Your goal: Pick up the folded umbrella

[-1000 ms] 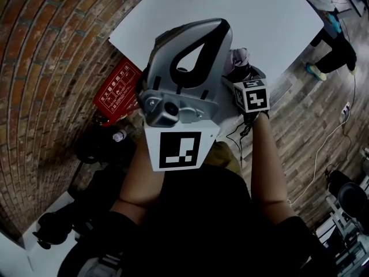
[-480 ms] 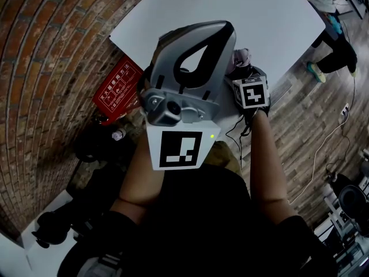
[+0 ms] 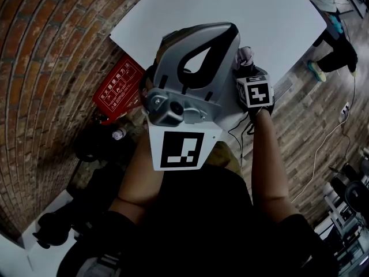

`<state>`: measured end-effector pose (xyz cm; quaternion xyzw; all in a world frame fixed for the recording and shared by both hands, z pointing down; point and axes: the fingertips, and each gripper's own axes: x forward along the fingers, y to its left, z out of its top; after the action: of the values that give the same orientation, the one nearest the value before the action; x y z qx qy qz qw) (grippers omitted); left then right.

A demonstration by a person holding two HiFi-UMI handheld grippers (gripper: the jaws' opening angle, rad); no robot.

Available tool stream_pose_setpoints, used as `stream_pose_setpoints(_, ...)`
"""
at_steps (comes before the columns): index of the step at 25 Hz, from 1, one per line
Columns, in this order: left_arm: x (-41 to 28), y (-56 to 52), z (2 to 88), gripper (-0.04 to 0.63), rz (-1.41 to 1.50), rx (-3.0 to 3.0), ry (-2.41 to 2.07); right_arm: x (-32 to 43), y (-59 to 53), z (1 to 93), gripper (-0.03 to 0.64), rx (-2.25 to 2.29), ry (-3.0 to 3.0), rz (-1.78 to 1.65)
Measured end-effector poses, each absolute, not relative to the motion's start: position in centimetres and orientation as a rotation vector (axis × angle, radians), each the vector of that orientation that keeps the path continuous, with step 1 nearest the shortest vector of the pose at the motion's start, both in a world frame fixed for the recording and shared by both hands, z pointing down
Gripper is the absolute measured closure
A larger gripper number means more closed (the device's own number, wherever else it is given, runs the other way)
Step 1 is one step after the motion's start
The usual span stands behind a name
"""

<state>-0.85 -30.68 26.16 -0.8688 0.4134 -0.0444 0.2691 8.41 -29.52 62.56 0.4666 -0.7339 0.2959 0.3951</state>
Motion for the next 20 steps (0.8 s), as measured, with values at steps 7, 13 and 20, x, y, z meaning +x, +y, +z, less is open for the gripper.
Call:
stream_pose_setpoints(7, -0.7, -30.9, 26.4, 0.583, -0.125, -2.367, 1.080, 8.3, -29.6, 62.2, 0.384, 1.197, -1.875, 0.706)
stream_pose_setpoints(13, -0.4, -31.0, 26.8, 0.583, -0.137, -2.391, 1.056, 7.7, -29.6, 61.5, 0.387, 1.200, -1.917, 0.676)
stream_pose_setpoints(20, -0.6, -31.1, 26.0, 0.583, -0.130, -2.381, 1.065, 8.1, -30.5, 58.9, 0.387, 1.255, -1.964, 0.615)
